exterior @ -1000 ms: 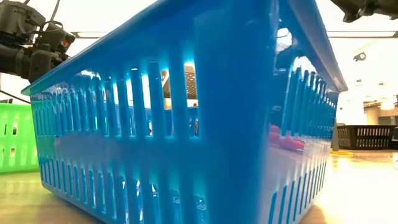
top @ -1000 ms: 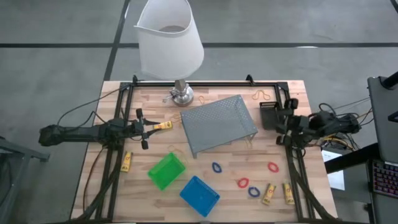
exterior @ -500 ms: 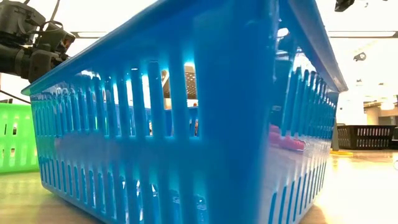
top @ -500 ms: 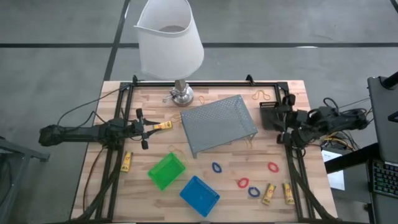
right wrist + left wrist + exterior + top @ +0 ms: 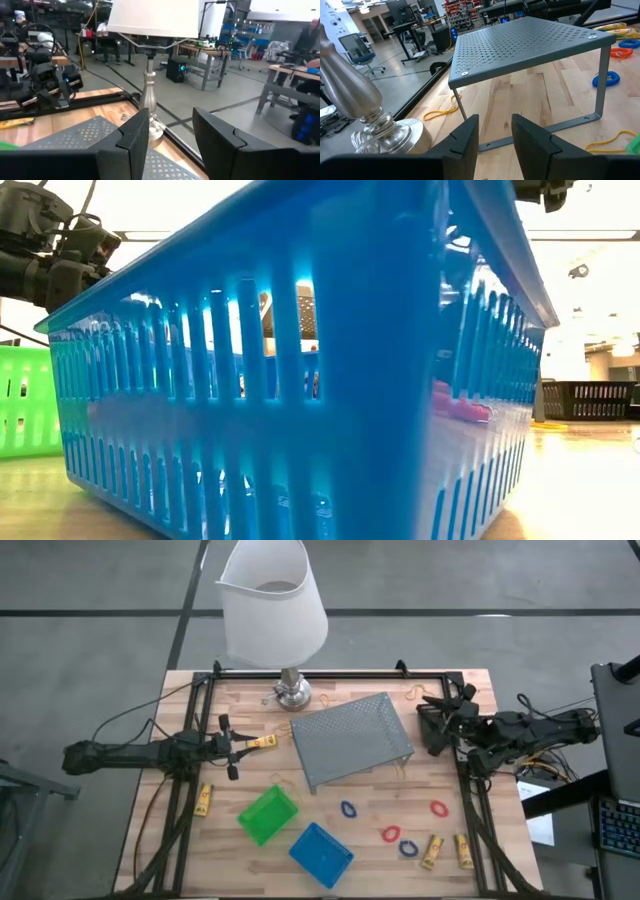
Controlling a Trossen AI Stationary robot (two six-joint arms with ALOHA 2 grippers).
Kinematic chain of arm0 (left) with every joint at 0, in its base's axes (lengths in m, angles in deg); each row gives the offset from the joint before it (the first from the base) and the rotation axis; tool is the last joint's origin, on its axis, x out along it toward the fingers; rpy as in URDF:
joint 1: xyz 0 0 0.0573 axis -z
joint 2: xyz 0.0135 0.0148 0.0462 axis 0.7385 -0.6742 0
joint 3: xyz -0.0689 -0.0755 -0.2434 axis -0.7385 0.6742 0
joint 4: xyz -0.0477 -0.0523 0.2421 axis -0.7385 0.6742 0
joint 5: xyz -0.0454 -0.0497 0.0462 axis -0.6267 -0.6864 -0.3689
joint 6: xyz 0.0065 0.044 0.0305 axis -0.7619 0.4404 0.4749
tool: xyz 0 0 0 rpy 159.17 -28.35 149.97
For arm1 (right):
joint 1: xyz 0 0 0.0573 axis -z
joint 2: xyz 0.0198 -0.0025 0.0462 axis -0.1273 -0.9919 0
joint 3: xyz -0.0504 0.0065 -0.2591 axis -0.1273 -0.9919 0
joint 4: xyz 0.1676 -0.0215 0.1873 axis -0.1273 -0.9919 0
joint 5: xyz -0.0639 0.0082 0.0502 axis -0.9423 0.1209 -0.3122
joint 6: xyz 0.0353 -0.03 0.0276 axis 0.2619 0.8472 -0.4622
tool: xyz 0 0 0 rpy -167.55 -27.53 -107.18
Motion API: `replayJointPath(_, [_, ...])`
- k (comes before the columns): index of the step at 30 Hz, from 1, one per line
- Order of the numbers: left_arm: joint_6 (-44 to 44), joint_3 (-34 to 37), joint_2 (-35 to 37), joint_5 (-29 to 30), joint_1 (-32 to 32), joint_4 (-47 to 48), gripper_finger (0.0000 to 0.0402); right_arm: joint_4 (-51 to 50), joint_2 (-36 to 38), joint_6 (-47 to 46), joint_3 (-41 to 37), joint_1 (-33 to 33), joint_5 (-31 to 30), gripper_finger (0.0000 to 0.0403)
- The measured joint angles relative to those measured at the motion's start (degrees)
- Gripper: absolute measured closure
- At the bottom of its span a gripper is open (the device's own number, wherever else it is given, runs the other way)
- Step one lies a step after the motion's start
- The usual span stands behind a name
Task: Pick & Place Office Desk Supplies
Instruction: Put the yellow rubber band into the black basket
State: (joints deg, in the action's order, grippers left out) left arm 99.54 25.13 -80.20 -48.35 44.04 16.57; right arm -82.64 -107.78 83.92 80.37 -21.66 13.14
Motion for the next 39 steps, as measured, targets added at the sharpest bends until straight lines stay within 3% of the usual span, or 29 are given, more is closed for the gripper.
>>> replayJointPath(24, [0.0,0.0,0.0,0.0,0.0,0.0,0.0284,-10.1,-0.5,-15.3,0.4,0.7,2.8,0.0254])
replayJointPath(30, [0.0,0.0,0.0,0.0,0.0,0.0,0.0284,-11.5,-0.5,-18.2,1.2,4.9,3.2,0.0254])
replayJointPath(39, [0.0,0.0,0.0,0.0,0.0,0.0,0.0284,-20.3,-2.8,-24.1,4.8,16.0,13.6,0.0254])
